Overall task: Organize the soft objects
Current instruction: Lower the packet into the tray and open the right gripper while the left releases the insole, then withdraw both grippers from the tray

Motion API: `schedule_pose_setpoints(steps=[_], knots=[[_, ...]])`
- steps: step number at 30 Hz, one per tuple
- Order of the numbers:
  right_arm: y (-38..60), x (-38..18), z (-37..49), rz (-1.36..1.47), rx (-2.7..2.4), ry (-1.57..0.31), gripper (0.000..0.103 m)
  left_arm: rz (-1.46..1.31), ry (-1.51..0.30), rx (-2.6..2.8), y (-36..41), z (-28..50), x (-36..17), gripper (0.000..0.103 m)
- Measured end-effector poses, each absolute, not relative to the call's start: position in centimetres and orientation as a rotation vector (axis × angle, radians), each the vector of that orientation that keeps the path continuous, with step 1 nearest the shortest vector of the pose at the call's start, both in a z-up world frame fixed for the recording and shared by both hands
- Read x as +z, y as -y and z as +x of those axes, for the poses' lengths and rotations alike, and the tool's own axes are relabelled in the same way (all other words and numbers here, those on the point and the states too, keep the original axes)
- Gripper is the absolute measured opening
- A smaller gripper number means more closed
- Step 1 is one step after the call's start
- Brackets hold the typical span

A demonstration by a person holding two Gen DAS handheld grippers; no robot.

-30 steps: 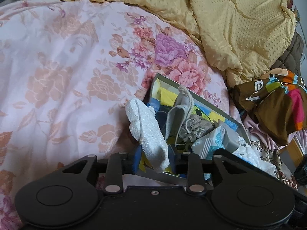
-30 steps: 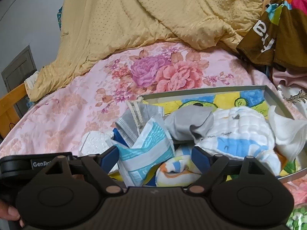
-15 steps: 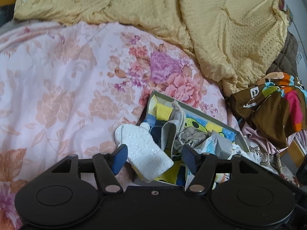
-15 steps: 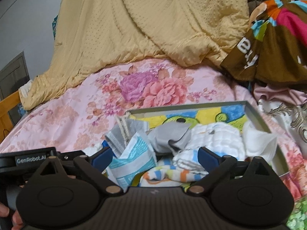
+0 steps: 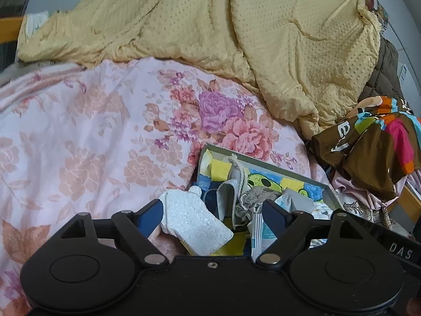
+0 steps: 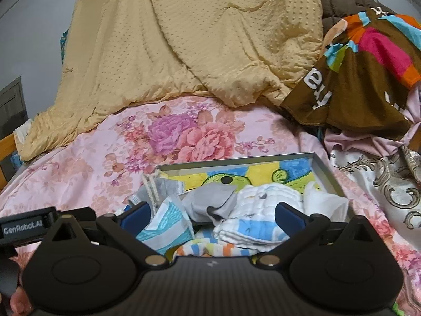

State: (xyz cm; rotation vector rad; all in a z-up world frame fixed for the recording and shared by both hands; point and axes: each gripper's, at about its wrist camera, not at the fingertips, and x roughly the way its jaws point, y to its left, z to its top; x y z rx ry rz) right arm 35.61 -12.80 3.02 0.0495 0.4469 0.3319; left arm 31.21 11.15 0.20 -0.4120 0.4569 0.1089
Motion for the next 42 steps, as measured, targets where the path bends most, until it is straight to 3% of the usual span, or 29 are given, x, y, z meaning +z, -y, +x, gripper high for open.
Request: schedule_pose_setpoints(steps=[11, 42], knots=[[14.5, 3.7, 33.3, 0.025, 0.275, -0.439, 0.103, -0.369, -0.434, 0.132, -10.5, 29.3, 1.6, 0.096], [17.1, 5.4, 26.7, 0.033, 0.271, -0.414, 0.103, -0.180, -0.425, 0.165, -7.2, 21.9, 3.3, 0.102]])
